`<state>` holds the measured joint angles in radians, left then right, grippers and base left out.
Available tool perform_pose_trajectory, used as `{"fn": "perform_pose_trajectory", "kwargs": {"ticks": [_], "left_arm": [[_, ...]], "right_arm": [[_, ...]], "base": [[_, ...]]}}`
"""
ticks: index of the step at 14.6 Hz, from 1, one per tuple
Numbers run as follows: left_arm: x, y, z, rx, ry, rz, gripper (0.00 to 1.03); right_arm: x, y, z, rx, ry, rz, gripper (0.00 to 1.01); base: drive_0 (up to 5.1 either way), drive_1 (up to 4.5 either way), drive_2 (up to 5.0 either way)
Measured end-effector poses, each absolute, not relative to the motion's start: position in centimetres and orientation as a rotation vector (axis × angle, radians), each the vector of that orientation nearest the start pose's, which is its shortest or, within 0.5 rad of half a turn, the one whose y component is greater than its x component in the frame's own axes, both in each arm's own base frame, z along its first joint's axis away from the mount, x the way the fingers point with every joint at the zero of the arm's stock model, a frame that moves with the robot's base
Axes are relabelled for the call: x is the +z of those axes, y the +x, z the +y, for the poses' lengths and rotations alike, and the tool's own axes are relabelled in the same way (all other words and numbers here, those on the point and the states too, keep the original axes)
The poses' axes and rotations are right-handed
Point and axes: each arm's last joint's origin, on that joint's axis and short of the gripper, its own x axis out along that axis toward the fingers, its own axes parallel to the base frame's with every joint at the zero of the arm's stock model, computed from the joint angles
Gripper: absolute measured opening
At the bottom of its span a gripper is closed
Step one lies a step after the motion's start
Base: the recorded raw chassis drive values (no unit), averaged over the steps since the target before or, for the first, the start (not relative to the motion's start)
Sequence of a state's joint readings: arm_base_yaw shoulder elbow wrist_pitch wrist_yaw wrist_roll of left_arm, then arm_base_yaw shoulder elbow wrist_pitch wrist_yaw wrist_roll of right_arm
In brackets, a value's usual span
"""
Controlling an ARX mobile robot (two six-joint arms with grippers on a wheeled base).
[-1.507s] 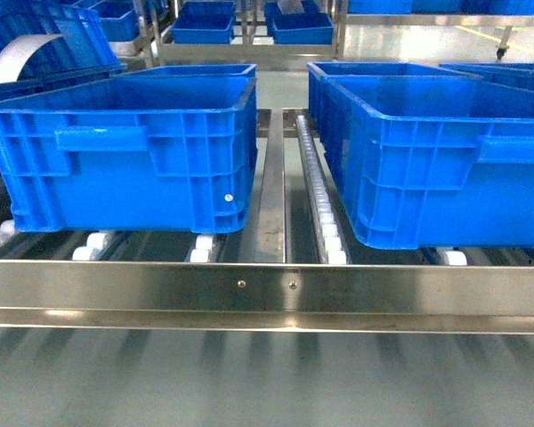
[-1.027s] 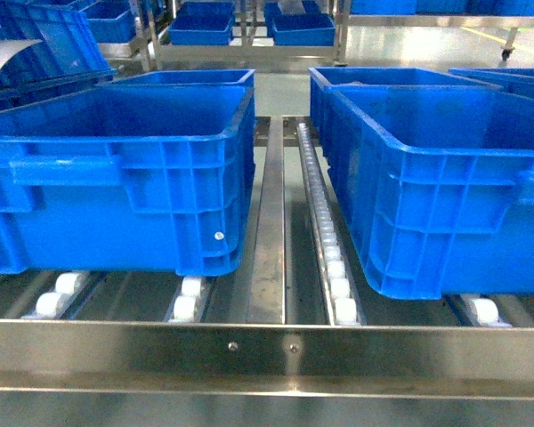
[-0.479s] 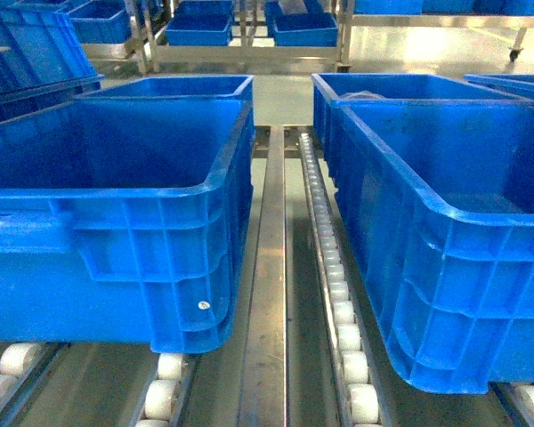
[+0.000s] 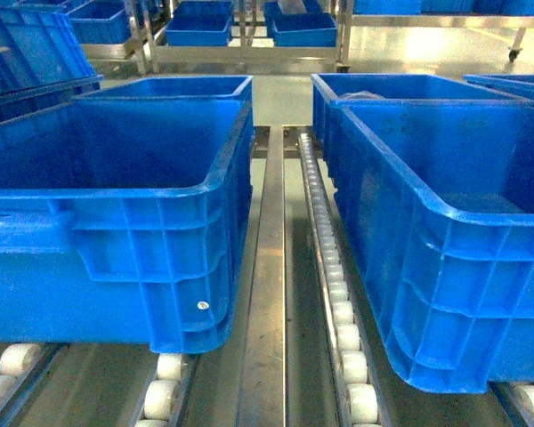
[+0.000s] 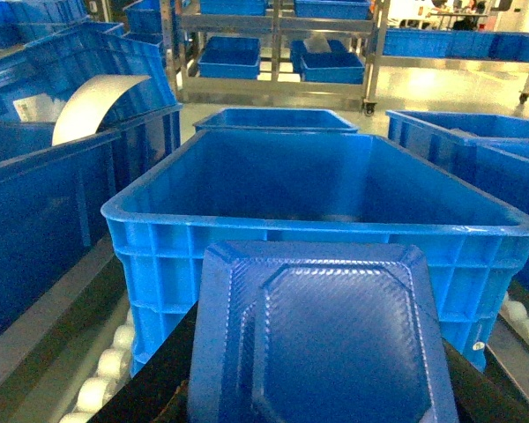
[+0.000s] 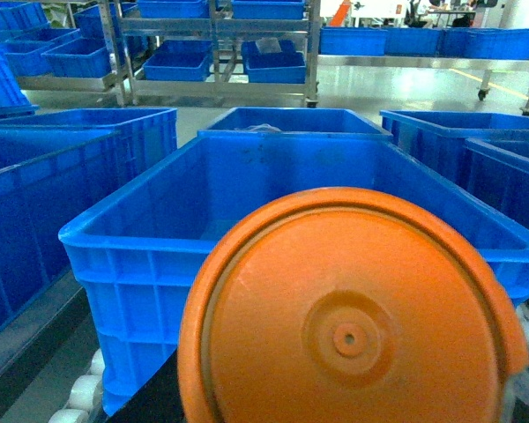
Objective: Sort blue parts and orange caps into right shelf containers
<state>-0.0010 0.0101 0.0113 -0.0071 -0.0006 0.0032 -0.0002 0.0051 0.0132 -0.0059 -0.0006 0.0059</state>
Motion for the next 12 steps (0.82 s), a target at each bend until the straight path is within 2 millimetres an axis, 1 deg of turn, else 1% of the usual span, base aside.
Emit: {"fn": "perform_pose_trajectory", "kwargs": {"ticks": [12], "left_arm": [[16.59, 9.76, -0.01, 0.0, 0.003, 0.006, 0.42]], "right_arm": [[16.7, 9.72, 0.0, 0.0, 0.006, -0.002, 0.45]], "base": [[0.0, 0.0, 0.0]]}}
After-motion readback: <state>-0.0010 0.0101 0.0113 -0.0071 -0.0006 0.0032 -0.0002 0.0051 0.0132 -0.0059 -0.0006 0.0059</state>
